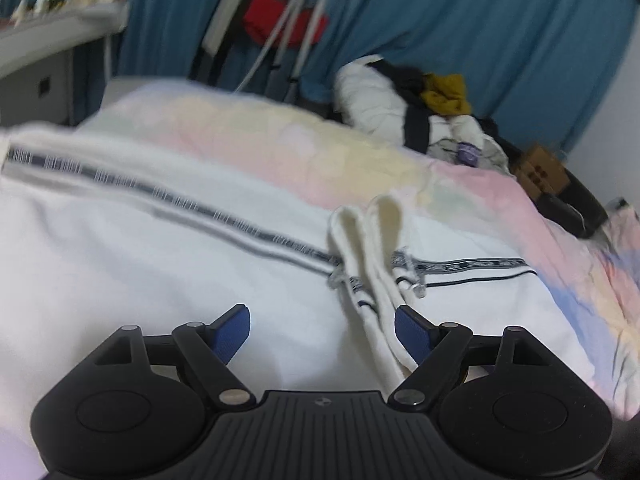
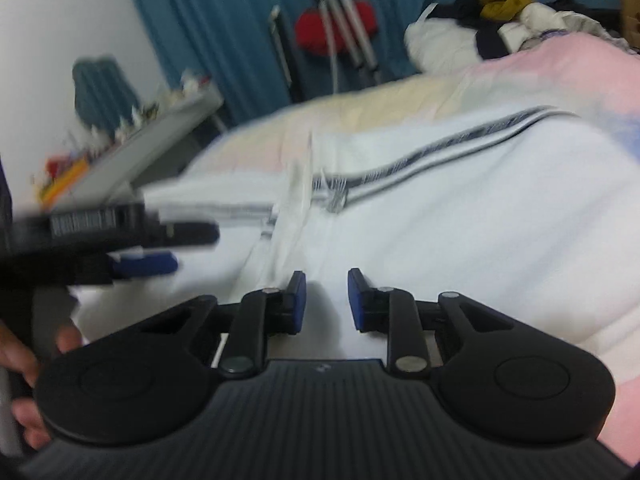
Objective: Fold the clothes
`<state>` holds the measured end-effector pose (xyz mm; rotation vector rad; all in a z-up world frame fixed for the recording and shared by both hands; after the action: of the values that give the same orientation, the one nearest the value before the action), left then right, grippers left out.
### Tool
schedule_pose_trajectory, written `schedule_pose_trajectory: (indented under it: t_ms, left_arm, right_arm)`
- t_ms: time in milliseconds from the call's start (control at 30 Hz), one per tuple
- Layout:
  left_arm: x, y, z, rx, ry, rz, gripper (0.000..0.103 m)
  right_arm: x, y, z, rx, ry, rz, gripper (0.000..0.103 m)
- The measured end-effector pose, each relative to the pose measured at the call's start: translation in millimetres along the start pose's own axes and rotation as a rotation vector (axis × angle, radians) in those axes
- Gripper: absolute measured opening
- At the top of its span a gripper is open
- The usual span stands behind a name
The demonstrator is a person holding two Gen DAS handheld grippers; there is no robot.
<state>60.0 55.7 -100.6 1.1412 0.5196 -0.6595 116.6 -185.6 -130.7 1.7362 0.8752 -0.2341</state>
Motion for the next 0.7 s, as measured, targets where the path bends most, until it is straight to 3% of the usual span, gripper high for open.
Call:
schedule_pose_trajectory:
  t_ms: [267, 333, 367, 500, 600, 700]
  left_arm:
    - [-29.2, 5.7, -29.4, -0.135, 0.029, 0.052, 0.082]
    - [-41.4, 7.7, -38.7, -0.179, 0.046, 0.053, 0.089]
    - [-47.6, 8.8, -43.6, -0.197, 0.064, 0.056, 0.089]
    - [-72.2, 11.4, -55.6, -0.178, 0.262, 0.05, 0.091]
    - [-85.5, 7.2, -79.5, -0.276, 0.262, -0.013, 0.099]
    - [-90.2, 3.1, -105.9, -0.409, 0.25, -0.044, 0.099]
  right_arm:
    - [1.4, 0.3, -3.0, -0.002, 0.01, 0.002, 0.025]
    - [-0.1, 0.4, -4.7, 0.005, 0.002, 0.0, 0.024]
    - [-1.8, -0.2, -3.1, 0.017, -0.002, -0.001, 0.023]
    - [-7.6, -2.0, 4.3, 0.038, -0.023, -0.009, 0.023]
    - [-11.9, -1.1, 5.6, 0.048, -0.033, -0.016, 0.023]
    - [-15.5, -0.5, 8.7, 0.07, -0.04, -0.019, 0.023]
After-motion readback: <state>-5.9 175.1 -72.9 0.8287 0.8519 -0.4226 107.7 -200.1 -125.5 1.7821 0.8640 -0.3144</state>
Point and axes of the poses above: each gripper's, at about its wrist camera, not at the fingertips, and x roughly the way its jaws point, z to its right, y to its top, the point moved 2 cm from there along x, roughly the way its jaws point, and after that the axes turned 1 degree about -z, right-handed, at the moved point
